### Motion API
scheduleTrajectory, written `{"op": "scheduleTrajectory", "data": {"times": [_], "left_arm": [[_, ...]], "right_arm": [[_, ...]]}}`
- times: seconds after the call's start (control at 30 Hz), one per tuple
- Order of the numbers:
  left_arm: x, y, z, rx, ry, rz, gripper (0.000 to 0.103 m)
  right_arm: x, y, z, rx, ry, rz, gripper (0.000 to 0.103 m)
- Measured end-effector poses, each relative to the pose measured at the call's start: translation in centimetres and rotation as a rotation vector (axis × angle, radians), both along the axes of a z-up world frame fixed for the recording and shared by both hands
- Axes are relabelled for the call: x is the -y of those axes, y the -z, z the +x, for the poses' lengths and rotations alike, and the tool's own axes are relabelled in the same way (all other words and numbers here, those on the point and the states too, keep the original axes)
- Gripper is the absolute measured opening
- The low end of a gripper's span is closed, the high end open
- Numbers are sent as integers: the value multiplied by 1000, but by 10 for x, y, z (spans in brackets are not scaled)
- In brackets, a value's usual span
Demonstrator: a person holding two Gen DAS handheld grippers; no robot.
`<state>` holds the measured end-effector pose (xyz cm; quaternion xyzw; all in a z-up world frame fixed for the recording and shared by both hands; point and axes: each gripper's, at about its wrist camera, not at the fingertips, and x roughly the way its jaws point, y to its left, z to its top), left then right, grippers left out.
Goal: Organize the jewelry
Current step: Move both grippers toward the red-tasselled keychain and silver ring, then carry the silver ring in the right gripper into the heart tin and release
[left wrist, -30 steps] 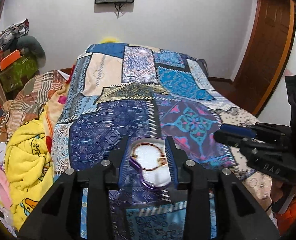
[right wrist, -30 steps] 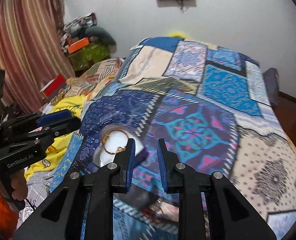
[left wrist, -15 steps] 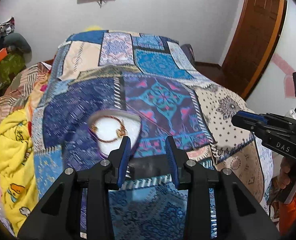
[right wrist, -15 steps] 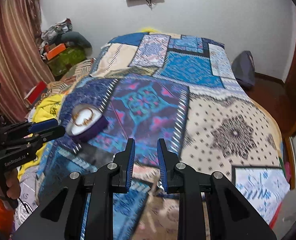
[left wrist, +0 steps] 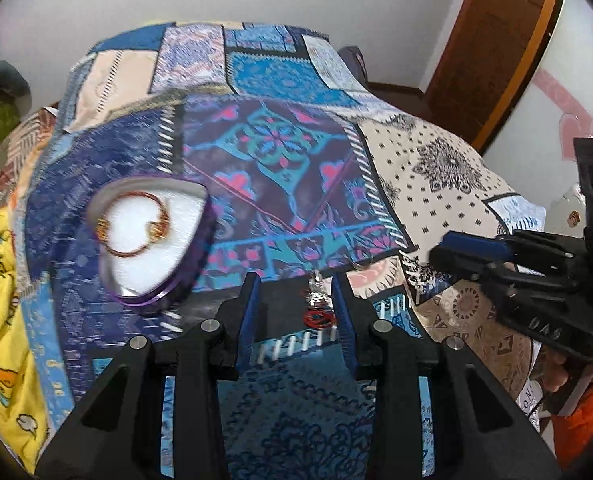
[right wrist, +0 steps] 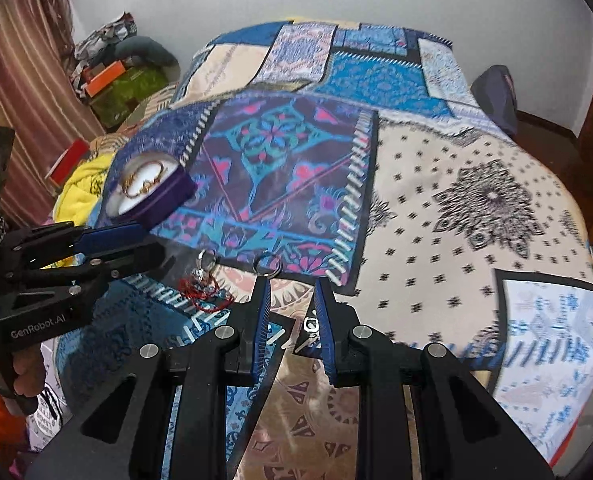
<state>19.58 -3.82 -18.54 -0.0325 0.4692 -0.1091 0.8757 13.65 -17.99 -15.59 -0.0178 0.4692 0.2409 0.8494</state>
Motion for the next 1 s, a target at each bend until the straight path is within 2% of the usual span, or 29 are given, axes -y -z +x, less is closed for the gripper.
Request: {"op": "scheduleTrajectory", "data": {"times": [0.33,0.4,0.47,0.63,0.83,1.0], "left_arm": [[8,32,24,-83,4,-40,32],[8,36,28,-90,1,-46,23],[6,38,30,-93,-1,-64,20],[4,38,34,-88,6,-76,3],[-3,29,31,-59,-5,-82,2],[-13,9,25,-8,-28,-87,2]], "right_arm": [[-15,20,11,-45,-66,-5,20],[-18,22,13,-45,-78,-9,20],[-21,25,16,-47,-89,-17,20],[-31,29,20,-50,-119,-30,20],[-38,32,19,-28,-133,-47,20],[-38,30,18,-30,-121,-37,20]]}}
